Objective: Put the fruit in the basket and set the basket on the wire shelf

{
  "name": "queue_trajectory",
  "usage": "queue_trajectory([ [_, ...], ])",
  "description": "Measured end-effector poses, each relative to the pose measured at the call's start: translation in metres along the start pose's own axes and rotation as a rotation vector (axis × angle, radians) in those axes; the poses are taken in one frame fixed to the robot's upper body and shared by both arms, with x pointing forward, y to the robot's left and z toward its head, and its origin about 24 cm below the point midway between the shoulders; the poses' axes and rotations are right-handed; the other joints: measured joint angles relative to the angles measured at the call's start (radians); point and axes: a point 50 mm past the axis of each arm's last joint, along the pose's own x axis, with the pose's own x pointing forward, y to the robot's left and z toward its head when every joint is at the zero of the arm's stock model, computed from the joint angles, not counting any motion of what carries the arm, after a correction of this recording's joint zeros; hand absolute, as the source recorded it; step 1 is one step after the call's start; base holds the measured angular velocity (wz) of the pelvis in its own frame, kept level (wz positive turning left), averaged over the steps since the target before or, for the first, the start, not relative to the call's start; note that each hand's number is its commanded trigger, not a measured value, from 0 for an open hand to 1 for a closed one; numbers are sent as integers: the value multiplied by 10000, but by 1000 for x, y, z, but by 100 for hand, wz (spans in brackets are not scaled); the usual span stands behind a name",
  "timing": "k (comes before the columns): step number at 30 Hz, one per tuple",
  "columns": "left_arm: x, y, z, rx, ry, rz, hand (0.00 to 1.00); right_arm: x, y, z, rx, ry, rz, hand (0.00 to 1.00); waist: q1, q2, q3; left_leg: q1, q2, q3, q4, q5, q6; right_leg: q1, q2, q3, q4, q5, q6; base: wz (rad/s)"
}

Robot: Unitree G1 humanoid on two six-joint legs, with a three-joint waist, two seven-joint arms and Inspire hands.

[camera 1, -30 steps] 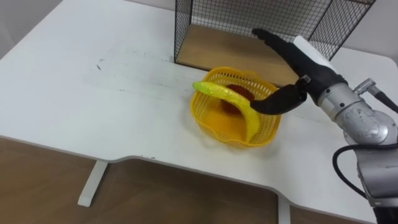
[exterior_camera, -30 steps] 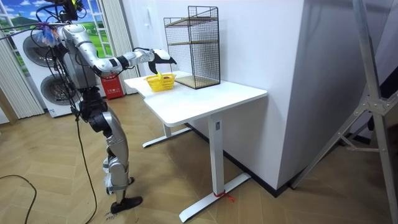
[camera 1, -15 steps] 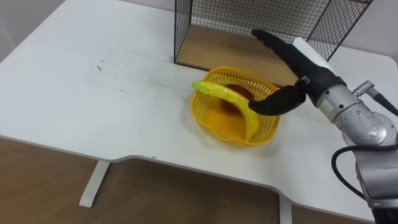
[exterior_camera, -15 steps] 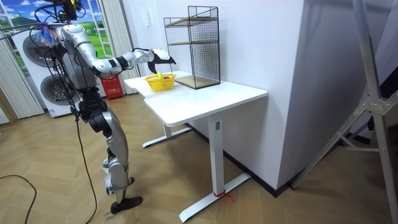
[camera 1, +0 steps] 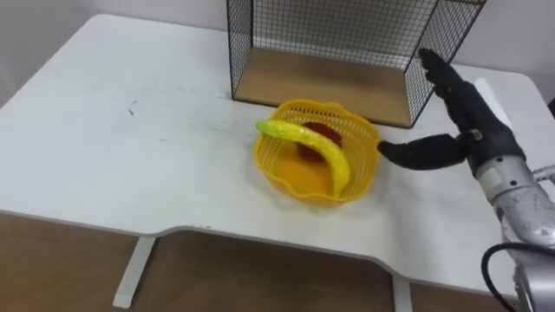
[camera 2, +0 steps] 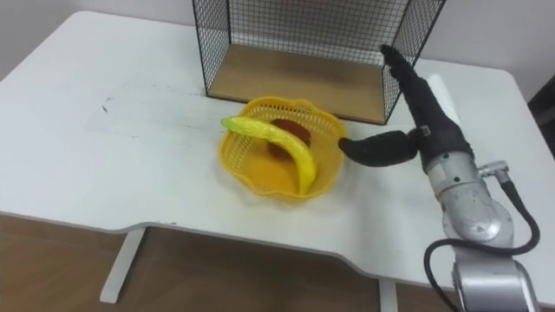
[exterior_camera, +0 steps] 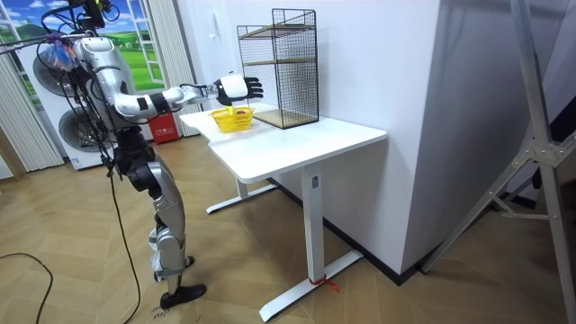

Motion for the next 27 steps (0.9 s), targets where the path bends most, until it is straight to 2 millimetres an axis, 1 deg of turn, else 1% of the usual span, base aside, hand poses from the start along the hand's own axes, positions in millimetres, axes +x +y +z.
queue_trajectory([
  [1,0,5,-3,-839,228,414,0,-5,-3,-7,224,264,-278,0,-2,55,-31,31,-8,7,-26,3,5,9,-6,18,4,-5,8,0],
  [2,1,7,-3,-1354,354,606,0,-7,-4,-9,320,346,-423,0,3,78,-28,44,-8,21,-36,7,10,10,-12,18,13,-6,9,-5],
  [3,1,11,-5,-2342,604,1002,0,-8,-7,-11,551,449,-767,0,-23,146,11,110,-10,57,-83,27,23,32,-34,13,20,-5,9,-6],
  [4,1,16,-6,-3148,809,1399,0,-10,-10,-14,834,541,-1187,0,-45,212,10,153,-13,80,-134,38,29,59,-71,-9,14,-9,16,-4],
  [5,1,18,-6,-3495,851,1614,0,-11,-11,-15,883,592,-1370,0,-72,244,9,166,-16,74,-141,38,30,81,-70,-28,5,-13,21,6],
  [7,1,31,3,-4803,680,2585,0,-17,-16,-22,1153,890,-2018,0,-195,252,5,161,-37,-32,-162,46,26,156,-112,-117,-87,-23,30,14],
  [8,0,34,5,-5020,621,2818,0,-17,-17,-23,1249,927,-2153,0,-209,255,1,164,-40,-35,-180,52,24,164,-113,-123,-105,-23,31,8],
  [10,-2,44,18,-5907,224,3566,0,-18,-19,-24,1386,987,-2585,0,-287,260,-11,178,-58,-54,-261,84,29,159,-118,-121,-140,-25,34,2],
  [11,-3,48,20,-6110,160,3783,0,-19,-20,-25,1377,1037,-2673,0,-281,250,-14,179,-58,-55,-261,83,30,160,-116,-121,-143,-25,35,4],
  [13,-7,59,36,-6788,-394,4517,0,-23,-21,-30,1328,1247,-2927,0,-268,237,-26,192,-63,-69,-291,83,30,154,-119,-133,-144,-28,41,0],
  [16,-13,69,53,-7236,-1029,5257,0,-29,-22,-35,1231,1501,-3123,0,-233,269,-31,220,-75,-59,-362,84,31,121,-61,-60,-145,-28,42,-6],
  [18,-21,79,74,-7980,-1761,5893,0,-36,-26,-43,1203,1855,-3530,0,-83,306,-92,247,-86,-33,-419,87,36,48,-67,-31,-124,-26,45,-9],
  [19,-27,86,85,-8418,-2249,6207,0,-40,-29,-46,1188,1996,-3776,0,-9,309,-97,240,-85,-32,-432,87,36,25,-64,-41,-112,-26,45,-6],
  [20,-30,90,89,-8628,-2525,6370,0,-41,-29,-47,1166,2046,-3866,0,8,316,-97,238,-85,-33,-431,87,36,23,-63,-42,-114,-26,45,0],
  [22,-46,105,109,-9532,-3593,6903,0,-49,-30,-53,921,2335,-3998,0,45,342,-98,262,-89,-45,-412,87,36,32,-68,-40,-118,-26,46,0],
  [23,-50,108,113,-9756,-3855,7042,0,-50,-29,-54,942,2386,-3998,0,38,352,-95,261,-89,-46,-400,87,36,33,-71,-50,-118,-26,46,0],
  [25,-67,118,128,-10193,-4927,7543,0,-52,-29,-57,1236,2510,-4126,0,36,376,-85,183,-99,-43,-367,86,38,-50,-83,-31,-56,-30,53,0],
  [26,-72,120,133,-10354,-5213,7567,0,-53,-29,-57,1252,2518,-4191,0,39,381,-83,168,-99,-51,-329,86,38,-91,-87,-29,3,-34,59,4],
  [27,-83,124,143,-10611,-5856,7576,0,-53,-31,-57,1243,2518,-4284,0,22,398,-72,144,-100,-69,-292,85,39,-118,-98,-24,67,-35,60,0],
])
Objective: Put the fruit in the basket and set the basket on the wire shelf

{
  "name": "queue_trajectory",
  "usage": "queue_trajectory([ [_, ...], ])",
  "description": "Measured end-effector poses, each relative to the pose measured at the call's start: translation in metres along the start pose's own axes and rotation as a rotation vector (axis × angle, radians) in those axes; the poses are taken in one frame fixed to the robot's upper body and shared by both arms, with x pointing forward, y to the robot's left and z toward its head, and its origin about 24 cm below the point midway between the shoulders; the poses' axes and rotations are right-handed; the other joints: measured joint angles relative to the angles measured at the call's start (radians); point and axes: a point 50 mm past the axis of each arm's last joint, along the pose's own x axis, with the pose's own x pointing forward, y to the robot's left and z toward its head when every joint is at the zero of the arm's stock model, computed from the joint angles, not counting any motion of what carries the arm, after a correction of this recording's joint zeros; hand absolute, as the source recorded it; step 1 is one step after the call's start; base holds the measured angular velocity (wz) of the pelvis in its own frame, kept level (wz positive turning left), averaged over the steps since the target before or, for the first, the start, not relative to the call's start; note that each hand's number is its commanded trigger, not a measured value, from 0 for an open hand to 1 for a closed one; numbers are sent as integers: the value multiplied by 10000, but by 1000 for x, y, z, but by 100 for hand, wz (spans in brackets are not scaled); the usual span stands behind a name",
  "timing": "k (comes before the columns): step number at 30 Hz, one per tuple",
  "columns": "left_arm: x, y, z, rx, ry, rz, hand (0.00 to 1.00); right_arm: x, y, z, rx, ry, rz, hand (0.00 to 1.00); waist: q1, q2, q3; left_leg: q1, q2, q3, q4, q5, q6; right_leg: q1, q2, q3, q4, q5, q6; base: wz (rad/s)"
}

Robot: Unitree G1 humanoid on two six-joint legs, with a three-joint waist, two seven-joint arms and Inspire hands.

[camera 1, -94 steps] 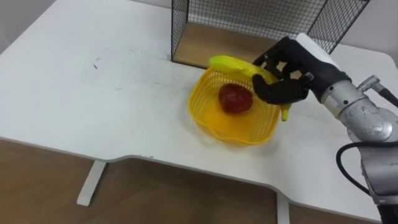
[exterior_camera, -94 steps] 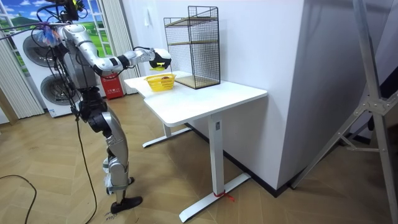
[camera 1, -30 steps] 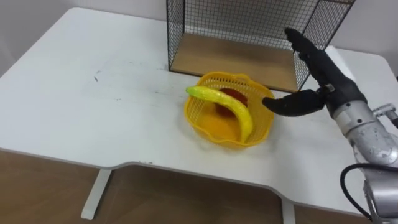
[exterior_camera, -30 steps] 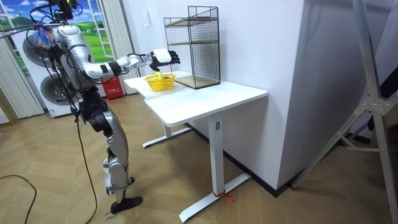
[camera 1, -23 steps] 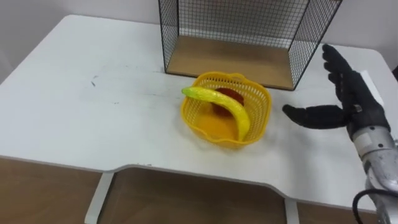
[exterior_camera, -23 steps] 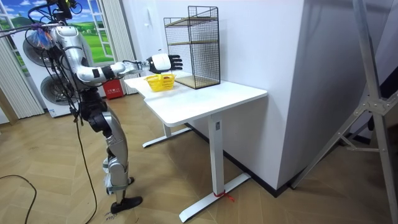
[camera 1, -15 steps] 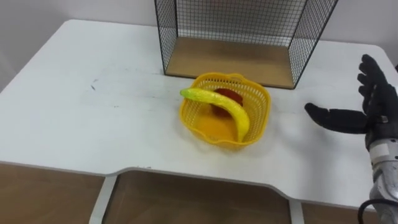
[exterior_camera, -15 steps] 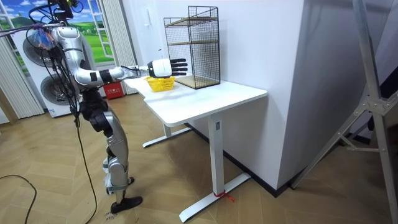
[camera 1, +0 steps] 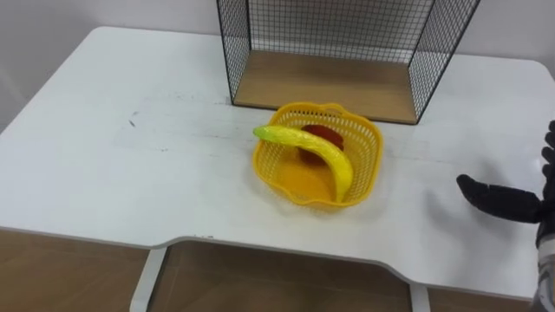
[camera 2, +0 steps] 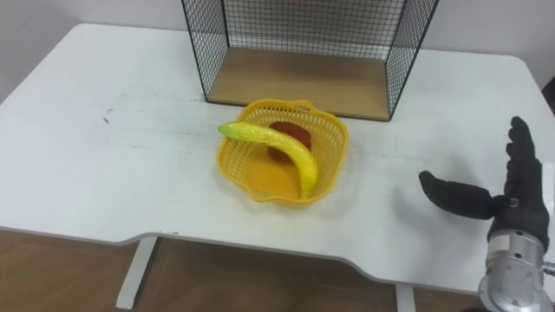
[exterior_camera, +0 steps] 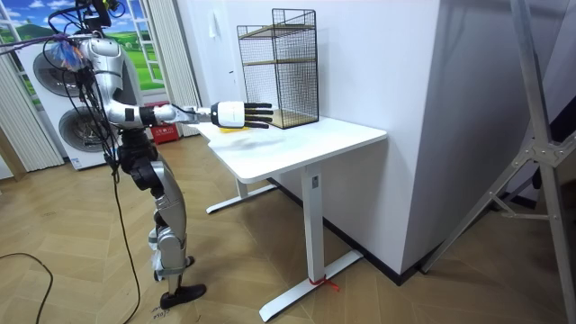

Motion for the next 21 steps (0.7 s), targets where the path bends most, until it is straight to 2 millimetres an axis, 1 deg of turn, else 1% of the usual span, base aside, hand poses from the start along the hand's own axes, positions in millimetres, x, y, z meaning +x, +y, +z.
queue_trajectory([
  [1,-2,-5,12,-317,-449,-188,0,1,-2,1,22,-34,-84,0,22,15,10,-8,-12,7,9,-1,2,-1,-7,8,-2,0,1,0],
  [2,-3,-7,17,-476,-644,-269,0,1,-2,2,41,-75,-102,0,29,31,17,-9,-17,10,15,-1,3,3,-12,5,2,-1,2,-3],
  [4,-7,-11,34,-984,-1309,-660,0,2,-1,3,75,-163,-87,0,-10,78,46,-53,-27,15,36,-12,19,-32,-26,-9,61,-7,12,0],
  [7,-15,-17,52,-1663,-1823,-1497,0,2,0,3,80,-152,-42,0,-75,112,74,-52,-63,0,64,-8,27,-15,-39,3,93,-9,15,0],
  [8,-17,-18,55,-1760,-1909,-1692,0,2,0,3,80,-154,-41,0,-70,116,74,-41,-74,1,72,-7,28,-12,-41,9,97,-11,17,0],
  [10,-26,-24,68,-2193,-2341,-2632,0,3,2,5,153,-213,67,0,-104,119,84,-4,-58,36,83,1,41,-18,-46,47,115,-11,19,-4],
  [11,-28,-25,71,-2278,-2440,-2871,0,4,2,6,200,-248,119,0,-130,129,90,-6,-58,36,88,1,41,-14,-48,46,114,-11,19,0],
  [12,-32,-28,76,-2431,-2609,-3358,0,5,4,8,290,-336,247,0,-185,155,113,-36,-62,39,100,1,42,-4,-53,41,107,-10,21,4],
  [13,-34,-30,79,-2618,-2684,-3807,0,6,5,10,383,-440,378,0,-314,159,122,-114,-63,25,148,-2,47,-26,-61,4,100,-15,30,6],
  [15,-38,-34,85,-3103,-2617,-4431,0,6,5,11,467,-509,423,0,-395,158,137,-254,-63,6,213,-7,55,-131,-56,-12,107,-17,31,6],
  [16,-43,-38,87,-3480,-2458,-4883,0,6,6,11,493,-516,435,0,-496,146,134,-304,-66,-10,225,-2,58,-198,-56,-11,123,-17,32,3],
  [17,-46,-40,87,-3607,-2364,-5144,0,6,6,11,544,-520,455,0,-517,142,137,-302,-69,-12,222,2,63,-208,-59,-13,125,-16,33,0],
  [18,-53,-47,86,-3810,-2113,-5810,0,6,7,12,738,-495,526,0,-522,140,138,-298,-71,0,206,4,65,-222,-59,-3,132,-16,35,0],
  [21,-69,-63,87,-4294,-1673,-7380,0,6,9,13,1001,-519,730,0,-554,63,186,-350,-66,18,268,5,64,-318,-55,0,177,-16,34,-1],
])
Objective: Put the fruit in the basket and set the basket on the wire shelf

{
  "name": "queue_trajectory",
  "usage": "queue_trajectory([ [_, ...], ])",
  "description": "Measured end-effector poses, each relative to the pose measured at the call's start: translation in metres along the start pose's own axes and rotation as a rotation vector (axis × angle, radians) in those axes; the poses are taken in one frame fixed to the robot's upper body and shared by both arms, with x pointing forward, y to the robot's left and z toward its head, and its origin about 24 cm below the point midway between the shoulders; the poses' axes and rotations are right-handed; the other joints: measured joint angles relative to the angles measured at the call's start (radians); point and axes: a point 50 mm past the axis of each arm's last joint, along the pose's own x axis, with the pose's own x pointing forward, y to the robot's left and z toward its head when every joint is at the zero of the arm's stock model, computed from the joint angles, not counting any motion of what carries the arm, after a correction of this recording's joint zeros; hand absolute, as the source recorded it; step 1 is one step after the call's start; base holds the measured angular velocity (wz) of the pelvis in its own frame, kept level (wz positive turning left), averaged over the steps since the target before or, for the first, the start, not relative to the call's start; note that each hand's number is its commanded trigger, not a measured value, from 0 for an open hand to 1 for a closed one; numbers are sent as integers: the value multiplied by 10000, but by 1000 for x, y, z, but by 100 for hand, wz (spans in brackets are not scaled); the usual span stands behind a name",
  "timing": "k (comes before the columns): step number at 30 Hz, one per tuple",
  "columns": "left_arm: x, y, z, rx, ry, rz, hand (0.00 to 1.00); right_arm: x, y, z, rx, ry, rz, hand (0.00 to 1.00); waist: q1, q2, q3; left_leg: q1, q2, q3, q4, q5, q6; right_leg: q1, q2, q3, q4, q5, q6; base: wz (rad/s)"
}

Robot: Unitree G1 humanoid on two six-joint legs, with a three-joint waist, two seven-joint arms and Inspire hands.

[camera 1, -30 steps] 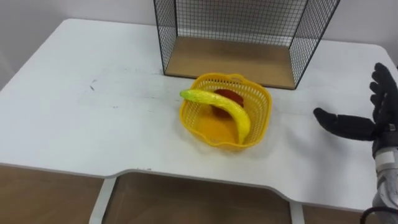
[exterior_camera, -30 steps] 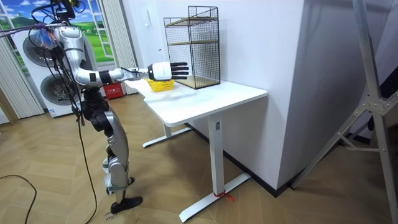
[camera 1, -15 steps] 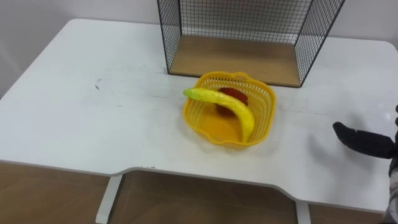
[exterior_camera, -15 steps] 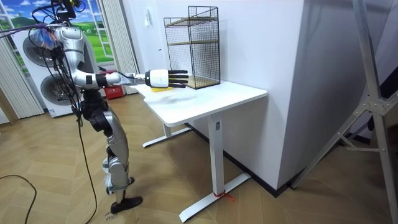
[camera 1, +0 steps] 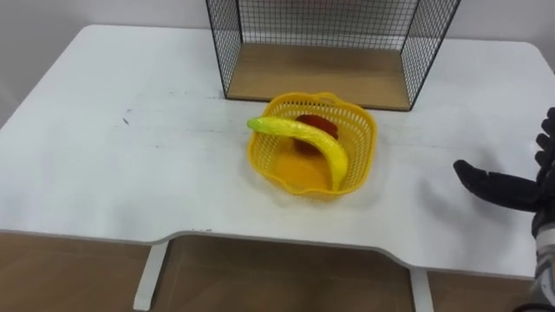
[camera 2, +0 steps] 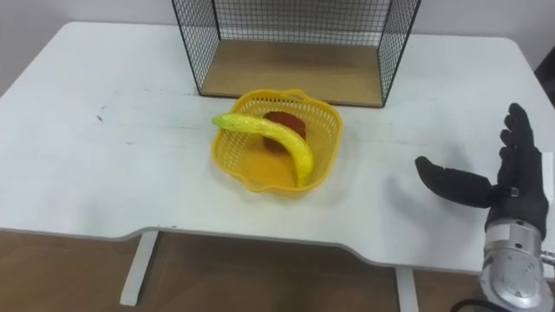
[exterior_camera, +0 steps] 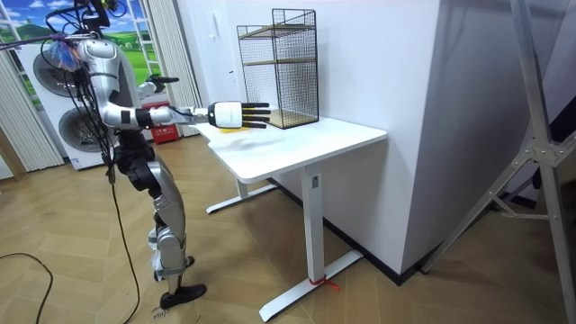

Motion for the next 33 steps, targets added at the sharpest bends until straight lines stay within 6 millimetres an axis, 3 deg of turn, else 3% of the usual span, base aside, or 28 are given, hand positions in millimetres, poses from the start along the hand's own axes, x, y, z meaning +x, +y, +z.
queue_trajectory([
  [9,-3,-37,7,-702,-287,-3103,0,1,13,25,878,-1005,1369,0,-24,-49,-16,-303,62,333,77,-2,1,-451,9,224,163,10,-7,-9],
  [14,-12,-54,4,-828,-115,-4676,0,-4,32,30,1430,-1171,2685,0,-4,46,-72,-235,115,474,73,-2,1,-402,27,250,164,29,-32,-3],
  [19,-22,-68,-2,-957,203,-6045,0,-8,45,32,1568,-1280,3734,0,-31,114,-65,67,155,584,-197,16,-23,-274,84,446,167,46,-60,-10],
  [33,-45,-98,-22,-1971,1566,-8622,0,-18,80,33,2203,-1223,5382,0,-272,3,22,31,196,855,-229,31,-37,-491,136,675,232,57,-72,-5],
])
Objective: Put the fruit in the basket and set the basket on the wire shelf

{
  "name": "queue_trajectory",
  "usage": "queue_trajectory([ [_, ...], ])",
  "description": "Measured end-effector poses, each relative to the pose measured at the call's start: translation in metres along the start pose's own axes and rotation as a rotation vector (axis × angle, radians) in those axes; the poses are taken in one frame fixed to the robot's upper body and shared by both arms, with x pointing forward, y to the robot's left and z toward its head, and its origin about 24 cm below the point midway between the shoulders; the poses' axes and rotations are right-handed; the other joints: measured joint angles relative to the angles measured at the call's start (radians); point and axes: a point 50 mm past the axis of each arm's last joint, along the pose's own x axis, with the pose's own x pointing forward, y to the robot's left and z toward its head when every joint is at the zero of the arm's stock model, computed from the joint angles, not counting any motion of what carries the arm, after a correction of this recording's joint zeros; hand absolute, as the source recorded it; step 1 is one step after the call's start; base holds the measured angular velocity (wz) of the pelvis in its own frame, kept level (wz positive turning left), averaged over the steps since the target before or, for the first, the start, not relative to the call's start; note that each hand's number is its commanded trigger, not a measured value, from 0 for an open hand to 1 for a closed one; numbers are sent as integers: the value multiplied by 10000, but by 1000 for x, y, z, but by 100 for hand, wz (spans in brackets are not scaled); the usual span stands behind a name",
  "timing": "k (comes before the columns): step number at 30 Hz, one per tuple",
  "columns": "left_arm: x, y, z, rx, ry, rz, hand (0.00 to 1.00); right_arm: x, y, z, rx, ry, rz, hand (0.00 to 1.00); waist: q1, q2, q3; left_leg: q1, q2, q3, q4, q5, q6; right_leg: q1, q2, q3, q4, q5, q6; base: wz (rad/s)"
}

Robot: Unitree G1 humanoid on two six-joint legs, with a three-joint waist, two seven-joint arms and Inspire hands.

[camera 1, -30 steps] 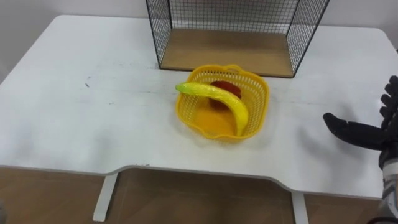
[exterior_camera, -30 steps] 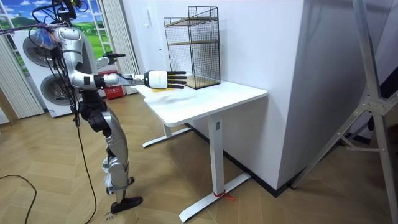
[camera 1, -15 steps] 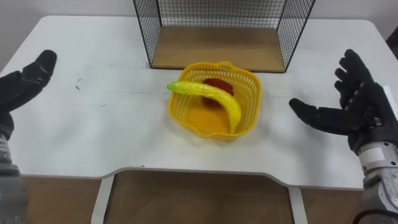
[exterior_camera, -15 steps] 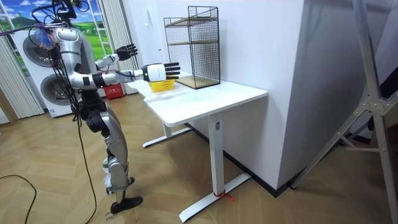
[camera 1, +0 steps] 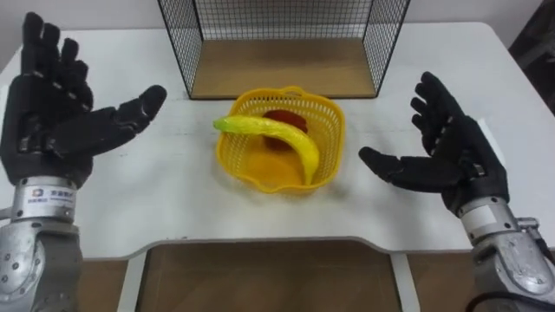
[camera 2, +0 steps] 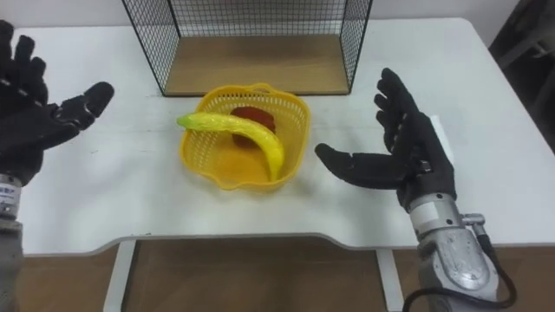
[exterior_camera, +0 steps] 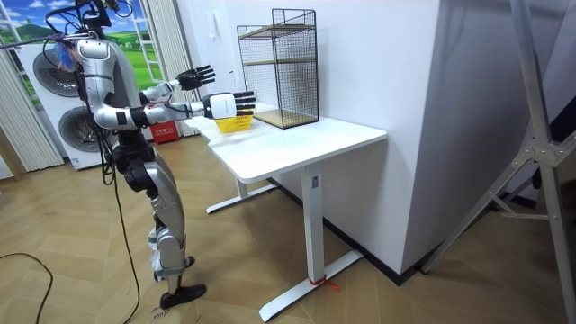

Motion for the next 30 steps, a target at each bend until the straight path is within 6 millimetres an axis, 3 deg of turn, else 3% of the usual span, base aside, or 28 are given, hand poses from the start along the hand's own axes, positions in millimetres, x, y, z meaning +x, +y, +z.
queue_trajectory([
  [6,0,-15,-15,-371,807,-1007,0,10,10,6,1415,-424,684,0,-11,1,0,17,1,-39,16,0,-1,29,2,-9,2,0,0,0],
  [10,0,-16,-17,-464,969,-1340,0,11,13,-6,2144,-94,638,0,-32,2,-1,26,3,-50,12,2,-1,61,12,8,-65,6,-6,0],
  [30,-5,-15,-50,-819,2512,-1484,0,11,26,-17,2745,364,1318,0,-35,-8,5,174,17,-13,-20,2,-2,228,13,-41,-129,21,-8,0],
])
